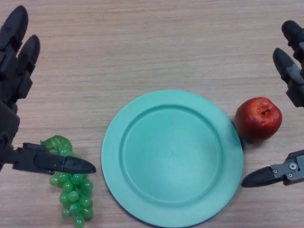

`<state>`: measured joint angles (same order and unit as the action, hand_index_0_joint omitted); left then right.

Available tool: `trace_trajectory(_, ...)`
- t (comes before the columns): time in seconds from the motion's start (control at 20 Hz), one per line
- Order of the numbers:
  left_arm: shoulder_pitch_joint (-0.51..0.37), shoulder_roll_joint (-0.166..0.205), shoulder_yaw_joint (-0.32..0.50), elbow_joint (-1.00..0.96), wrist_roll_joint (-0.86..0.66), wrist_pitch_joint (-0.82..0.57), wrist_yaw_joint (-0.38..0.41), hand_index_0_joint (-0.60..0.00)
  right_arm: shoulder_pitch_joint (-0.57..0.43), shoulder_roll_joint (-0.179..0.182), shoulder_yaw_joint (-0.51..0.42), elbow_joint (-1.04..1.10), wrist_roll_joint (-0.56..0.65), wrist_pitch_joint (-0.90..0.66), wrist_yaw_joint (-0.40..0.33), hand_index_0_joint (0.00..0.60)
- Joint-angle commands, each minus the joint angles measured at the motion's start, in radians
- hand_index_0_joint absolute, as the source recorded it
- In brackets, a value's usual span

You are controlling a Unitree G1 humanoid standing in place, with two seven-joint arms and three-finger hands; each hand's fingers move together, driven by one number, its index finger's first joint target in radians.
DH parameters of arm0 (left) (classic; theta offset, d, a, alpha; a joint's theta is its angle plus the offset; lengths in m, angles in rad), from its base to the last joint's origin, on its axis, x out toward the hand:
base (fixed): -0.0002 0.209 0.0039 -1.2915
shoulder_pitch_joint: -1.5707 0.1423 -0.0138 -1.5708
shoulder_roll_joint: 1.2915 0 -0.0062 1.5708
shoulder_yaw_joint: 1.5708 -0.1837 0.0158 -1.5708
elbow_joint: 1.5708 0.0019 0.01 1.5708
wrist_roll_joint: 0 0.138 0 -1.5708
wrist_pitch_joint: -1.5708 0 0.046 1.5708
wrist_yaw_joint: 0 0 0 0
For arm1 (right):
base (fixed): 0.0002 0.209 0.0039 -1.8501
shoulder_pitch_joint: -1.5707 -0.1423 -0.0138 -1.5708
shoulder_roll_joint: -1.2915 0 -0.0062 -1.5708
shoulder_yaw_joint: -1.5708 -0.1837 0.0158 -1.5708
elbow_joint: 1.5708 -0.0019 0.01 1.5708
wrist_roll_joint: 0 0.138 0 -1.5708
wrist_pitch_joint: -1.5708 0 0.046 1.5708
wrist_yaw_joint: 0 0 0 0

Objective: Pick up the red apple and place it on the plate

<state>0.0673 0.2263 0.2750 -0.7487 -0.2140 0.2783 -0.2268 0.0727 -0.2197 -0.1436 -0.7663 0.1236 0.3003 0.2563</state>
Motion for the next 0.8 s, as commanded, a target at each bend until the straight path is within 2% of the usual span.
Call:
trace_trajectory(0.05,-0.022,0.037,0.035,-0.034,-0.026,-0.112,0.014,0.000,-0.018,-0.024,-0.041,-0.046,0.034,-0.154,-0.016,0.000)
trace_trajectory(0.2,-0.038,0.042,0.017,-0.019,-0.025,-0.111,0.017,0.000,-0.030,-0.031,-0.063,-0.030,0.062,-0.146,-0.014,0.000)
trace_trajectory(0.35,-0.037,0.041,0.009,0.002,-0.015,-0.136,0.021,0.000,-0.053,-0.040,-0.075,0.044,0.059,-0.201,-0.021,0.000)
trace_trajectory(0.45,-0.032,0.040,0.011,-0.002,-0.009,-0.133,0.022,0.000,-0.089,-0.058,-0.089,0.116,0.069,-0.222,-0.029,0.000)
trace_trajectory(0.65,-0.011,0.027,0.004,-0.012,0.008,-0.146,0.011,0.000,-0.222,-0.118,-0.083,0.350,0.059,-0.301,-0.039,0.000)
trace_trajectory(0.8,-0.011,0.027,0.007,-0.008,0.019,-0.156,0.019,0.000,-0.319,-0.163,-0.071,0.598,0.026,-0.443,0.020,0.000)
